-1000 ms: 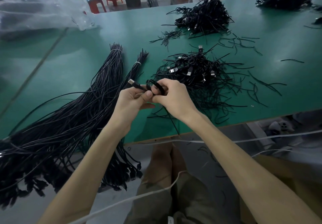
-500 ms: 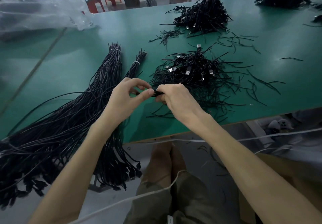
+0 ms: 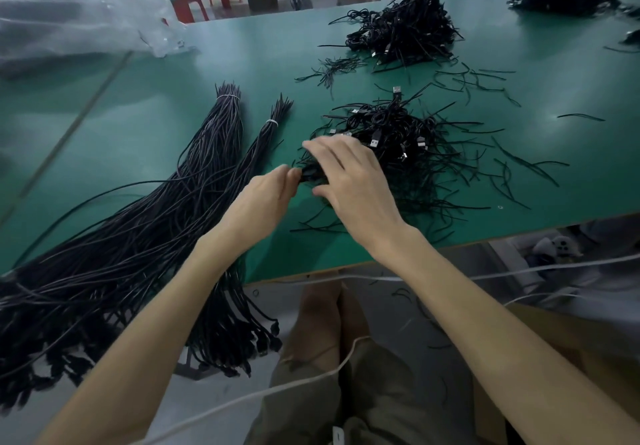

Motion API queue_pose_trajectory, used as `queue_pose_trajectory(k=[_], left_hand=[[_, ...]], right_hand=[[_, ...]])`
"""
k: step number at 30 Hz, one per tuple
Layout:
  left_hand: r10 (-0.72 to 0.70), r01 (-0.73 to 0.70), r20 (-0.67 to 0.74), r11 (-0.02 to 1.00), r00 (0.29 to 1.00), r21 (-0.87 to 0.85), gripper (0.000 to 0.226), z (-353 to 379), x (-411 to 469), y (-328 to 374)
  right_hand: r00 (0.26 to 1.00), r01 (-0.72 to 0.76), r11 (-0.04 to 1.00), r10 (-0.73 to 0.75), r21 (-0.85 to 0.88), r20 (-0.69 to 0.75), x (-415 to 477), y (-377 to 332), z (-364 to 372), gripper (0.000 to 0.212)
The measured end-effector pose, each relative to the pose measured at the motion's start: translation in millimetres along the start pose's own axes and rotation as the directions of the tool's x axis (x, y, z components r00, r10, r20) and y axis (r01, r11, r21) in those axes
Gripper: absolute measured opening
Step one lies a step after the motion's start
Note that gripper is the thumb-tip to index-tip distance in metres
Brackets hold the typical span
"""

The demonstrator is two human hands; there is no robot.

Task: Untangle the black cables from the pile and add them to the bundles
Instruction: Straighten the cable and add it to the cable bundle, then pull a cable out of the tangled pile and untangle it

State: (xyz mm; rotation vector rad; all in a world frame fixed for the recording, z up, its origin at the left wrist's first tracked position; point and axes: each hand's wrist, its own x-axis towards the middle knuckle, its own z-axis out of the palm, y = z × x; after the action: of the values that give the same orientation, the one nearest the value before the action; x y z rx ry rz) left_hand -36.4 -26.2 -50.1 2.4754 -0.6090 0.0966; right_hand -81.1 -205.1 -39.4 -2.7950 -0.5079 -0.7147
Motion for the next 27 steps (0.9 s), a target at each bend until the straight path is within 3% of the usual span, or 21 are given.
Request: queue_pose_trajectory(k=[2,4,8,10,15,18,22,25,27], left_hand=[[-0.093,0.087,-0.062,0.991,0.994,-0.099,0.045,2.3,4.6,-7.9],[-0.209,0.186,-0.068,0.951,0.976,-0.248,0.044,5.4,8.4,-12.8],[-0.355,0.308,0.021,0.776,0.934,-0.551,0.042,16.9,4.8,-15.5],[-0.383,0.326,0.040,0.722,0.923,-0.610,0.042,19.4,3.0,-15.8],[-0.401,0.330,0.051,0.669,0.915,-0.666,0.042,18.6,0.0,-17.4],[-0.391,0.318,0.049,0.664,0.919,-0.676,0.043,19.3,-1.6,-19.2],[-0.387,0.313,0.036,0.682,0.921,-0.661,0.042,22.3,-0.8,-18.2],[-0.386,0.306,0.023,0.691,0.922,-0.655,0.042,24.3,0.2,-16.3],[-0.377,0.296,0.017,0.697,0.926,-0.654,0.042,24.3,-0.3,-15.0]], right_hand=[[0.996,0.004,1.000,-0.002,0.020,-0.090,-8.9,-0.8,0.7,0.051],[0.997,0.028,0.996,-0.021,0.080,-0.080,-19.4,4.6,3.5,0.033],[0.974,-0.179,0.958,0.140,0.222,0.180,-39.1,18.8,12.9,0.019],[0.961,-0.223,0.946,0.174,0.236,0.213,-40.4,23.4,19.2,0.014],[0.963,-0.195,0.962,0.151,0.191,0.221,-34.2,26.9,30.6,0.009],[0.973,-0.223,0.958,0.207,0.182,0.100,-33.8,24.6,33.1,0.011],[0.935,-0.327,0.872,0.353,0.364,-0.007,-22.1,16.7,31.3,0.010],[0.893,-0.384,0.715,0.448,0.584,0.040,-6.2,0.9,34.0,0.008],[0.886,-0.405,0.679,0.456,0.613,0.081,3.0,-11.0,40.1,0.007]])
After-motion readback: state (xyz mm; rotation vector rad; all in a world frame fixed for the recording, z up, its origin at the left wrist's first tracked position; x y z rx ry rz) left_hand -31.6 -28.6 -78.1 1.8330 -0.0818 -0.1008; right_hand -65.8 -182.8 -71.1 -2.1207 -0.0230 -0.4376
